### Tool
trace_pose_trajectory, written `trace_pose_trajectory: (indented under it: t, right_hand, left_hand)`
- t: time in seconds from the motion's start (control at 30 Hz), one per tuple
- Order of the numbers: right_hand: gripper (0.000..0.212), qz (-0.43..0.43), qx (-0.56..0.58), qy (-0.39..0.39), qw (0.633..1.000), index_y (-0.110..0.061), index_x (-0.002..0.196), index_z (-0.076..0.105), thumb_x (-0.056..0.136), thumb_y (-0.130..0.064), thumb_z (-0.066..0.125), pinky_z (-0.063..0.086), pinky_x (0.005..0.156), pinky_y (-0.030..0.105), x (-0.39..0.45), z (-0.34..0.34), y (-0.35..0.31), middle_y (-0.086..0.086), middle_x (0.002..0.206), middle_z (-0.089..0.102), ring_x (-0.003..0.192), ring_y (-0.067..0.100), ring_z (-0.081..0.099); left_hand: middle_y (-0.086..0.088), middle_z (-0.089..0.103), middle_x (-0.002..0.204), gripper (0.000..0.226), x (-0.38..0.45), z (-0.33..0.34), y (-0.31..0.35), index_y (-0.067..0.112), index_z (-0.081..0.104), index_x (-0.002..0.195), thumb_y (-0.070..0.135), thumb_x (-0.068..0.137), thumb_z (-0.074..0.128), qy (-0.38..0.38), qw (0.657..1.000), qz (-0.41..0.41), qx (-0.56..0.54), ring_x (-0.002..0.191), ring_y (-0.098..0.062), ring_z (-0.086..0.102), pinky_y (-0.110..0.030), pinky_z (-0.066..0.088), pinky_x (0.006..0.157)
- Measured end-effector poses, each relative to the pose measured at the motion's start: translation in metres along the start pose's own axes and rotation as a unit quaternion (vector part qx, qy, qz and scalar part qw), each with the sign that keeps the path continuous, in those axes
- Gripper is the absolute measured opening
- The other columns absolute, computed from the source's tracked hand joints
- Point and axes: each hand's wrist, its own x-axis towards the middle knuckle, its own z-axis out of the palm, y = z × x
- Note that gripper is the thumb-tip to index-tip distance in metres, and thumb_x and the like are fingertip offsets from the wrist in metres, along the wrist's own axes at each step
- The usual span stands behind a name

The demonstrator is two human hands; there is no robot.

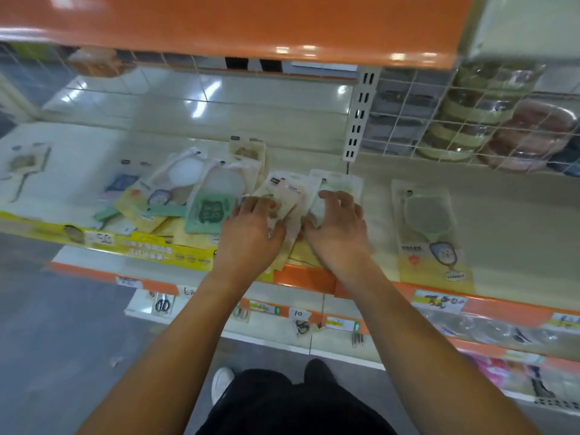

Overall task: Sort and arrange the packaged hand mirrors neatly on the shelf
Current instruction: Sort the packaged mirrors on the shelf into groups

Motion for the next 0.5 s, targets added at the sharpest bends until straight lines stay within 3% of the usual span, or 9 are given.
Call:
trace_pose_trajectory:
  t: [0.3,0.5]
  right_hand:
    - [0.062,0.005,-0.034,-0.005,0.999,-0.023,0.142,0.039,0.087,-0.043,0.060,0.037,0.105,0.046,0.000,0.050,-0.070,0.006,0.146,0.036,0.132,0.034,0.035]
    - [0.061,0.048,-0.071,0.021,0.996,-0.021,0.141,0.041,0.087,-0.046,0.059,0.039,0.104,0.049,-0.002,0.066,-0.101,0.007,0.147,0.036,0.131,0.036,0.036]
  left_hand:
    - [-0.013,0.063,0.104,0.032,0.006,-0.025,-0.079,0.012,0.062,0.108,0.033,0.085,0.055,0.019,1.000,0.015,-0.013,0.085,-0.037,0.063,-0.043,0.052,0.069]
    - [-0.014,0.061,0.111,0.045,0.019,-0.034,-0.118,0.009,0.061,0.112,0.039,0.082,0.045,-0.001,0.997,0.054,-0.048,0.095,-0.038,0.059,-0.044,0.050,0.079]
